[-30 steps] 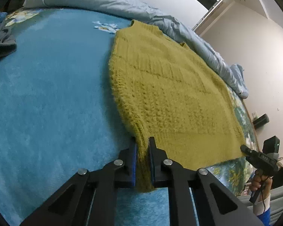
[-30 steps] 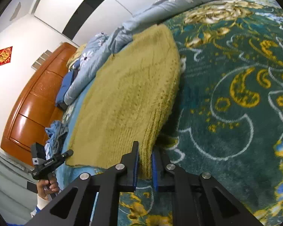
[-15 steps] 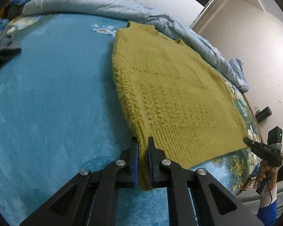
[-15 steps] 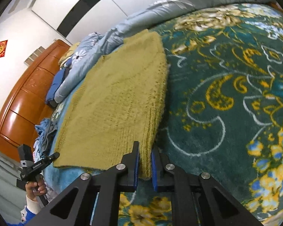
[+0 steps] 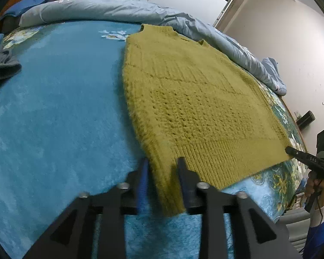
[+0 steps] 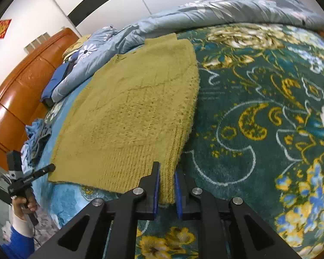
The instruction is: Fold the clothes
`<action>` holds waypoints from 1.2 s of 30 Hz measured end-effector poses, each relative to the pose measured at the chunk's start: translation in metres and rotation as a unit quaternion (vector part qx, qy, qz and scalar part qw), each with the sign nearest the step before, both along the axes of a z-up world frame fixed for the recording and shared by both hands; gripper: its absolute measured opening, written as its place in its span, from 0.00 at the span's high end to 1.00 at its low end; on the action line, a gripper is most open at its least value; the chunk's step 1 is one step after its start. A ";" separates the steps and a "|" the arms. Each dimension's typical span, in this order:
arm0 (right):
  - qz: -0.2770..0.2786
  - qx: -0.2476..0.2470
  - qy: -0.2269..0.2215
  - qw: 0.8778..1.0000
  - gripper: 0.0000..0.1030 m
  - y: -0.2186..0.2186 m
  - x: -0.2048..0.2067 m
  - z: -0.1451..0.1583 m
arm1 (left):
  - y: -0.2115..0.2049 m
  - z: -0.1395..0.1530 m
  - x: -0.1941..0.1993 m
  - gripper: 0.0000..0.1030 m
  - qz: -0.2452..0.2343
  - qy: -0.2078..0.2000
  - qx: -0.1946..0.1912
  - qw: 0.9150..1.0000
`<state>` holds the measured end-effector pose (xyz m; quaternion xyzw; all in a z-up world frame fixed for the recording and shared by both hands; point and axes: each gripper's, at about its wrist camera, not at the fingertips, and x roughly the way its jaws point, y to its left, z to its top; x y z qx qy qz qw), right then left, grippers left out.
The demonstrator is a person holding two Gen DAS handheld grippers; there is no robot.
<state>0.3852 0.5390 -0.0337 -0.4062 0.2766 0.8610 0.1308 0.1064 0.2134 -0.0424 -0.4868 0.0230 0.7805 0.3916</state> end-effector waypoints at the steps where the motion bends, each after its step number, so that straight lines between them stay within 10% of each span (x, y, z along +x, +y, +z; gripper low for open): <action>1: 0.000 0.004 -0.001 1.000 0.84 -0.001 0.000 0.001 | -0.002 0.002 -0.001 0.51 0.004 0.004 -0.002 1.000; 15: 0.013 0.097 0.020 0.995 0.40 0.025 -0.025 0.056 | 0.021 0.042 -0.052 0.40 -0.004 0.096 -0.067 0.993; 26: 0.083 0.117 0.004 0.990 0.27 0.079 -0.170 0.080 | 0.118 0.080 -0.174 0.40 -0.067 0.090 -0.027 0.993; 36: 0.106 0.139 -0.053 0.983 0.27 0.141 -0.324 0.031 | 0.228 0.042 -0.289 0.40 -0.082 0.086 -0.059 0.991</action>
